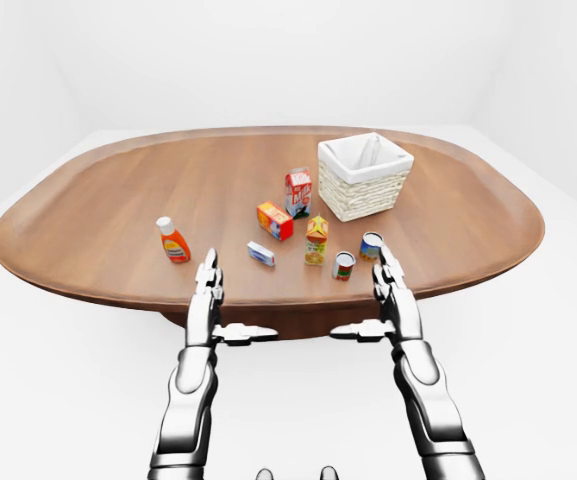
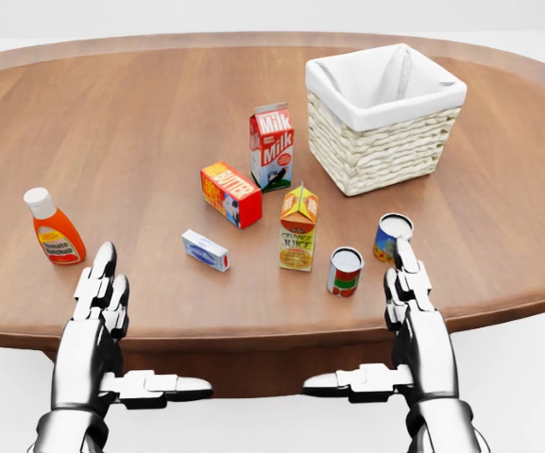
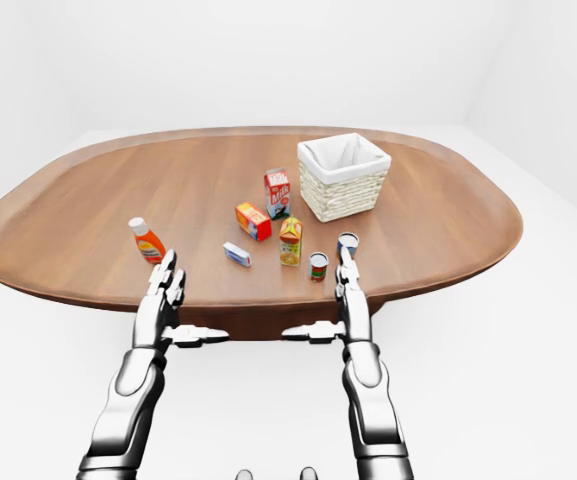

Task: Pick up the alphabet soup and the tomato sauce, and put them in the basket.

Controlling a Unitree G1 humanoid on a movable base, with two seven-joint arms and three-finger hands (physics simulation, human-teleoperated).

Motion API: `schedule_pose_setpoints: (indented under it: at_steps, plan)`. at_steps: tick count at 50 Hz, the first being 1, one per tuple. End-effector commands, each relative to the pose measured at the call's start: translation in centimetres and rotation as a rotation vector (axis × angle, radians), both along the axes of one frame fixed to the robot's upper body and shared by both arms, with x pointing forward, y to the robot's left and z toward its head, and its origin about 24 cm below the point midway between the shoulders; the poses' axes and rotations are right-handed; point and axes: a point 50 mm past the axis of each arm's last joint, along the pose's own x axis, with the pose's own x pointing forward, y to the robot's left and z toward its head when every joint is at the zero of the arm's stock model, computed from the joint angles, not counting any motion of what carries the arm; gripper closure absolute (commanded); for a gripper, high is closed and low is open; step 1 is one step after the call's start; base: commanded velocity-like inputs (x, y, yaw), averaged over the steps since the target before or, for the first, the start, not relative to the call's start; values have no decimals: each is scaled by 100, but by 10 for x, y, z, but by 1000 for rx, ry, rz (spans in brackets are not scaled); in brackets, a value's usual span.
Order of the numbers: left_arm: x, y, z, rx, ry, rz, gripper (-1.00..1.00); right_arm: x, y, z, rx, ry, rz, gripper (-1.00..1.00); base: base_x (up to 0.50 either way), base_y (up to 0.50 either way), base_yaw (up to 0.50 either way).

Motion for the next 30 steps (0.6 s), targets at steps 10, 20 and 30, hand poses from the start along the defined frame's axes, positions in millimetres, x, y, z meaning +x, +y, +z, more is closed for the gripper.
schedule_pose_setpoints:
  at_steps: [10, 20, 30]
  plan:
    - [-5, 7, 7, 28, -42, 15, -100, -7, -7, 6, -19, -39, -15, -100, 0, 0, 0]
    - [-12, 8, 25, 91, -159, 52, -100, -18, -7, 1, -44, -52, -35, -100, 0, 0, 0]
    - [-24, 6, 51, 200, -272, 77, -100, -29, -6, 20, -80, -133, -53, -100, 0, 0, 0]
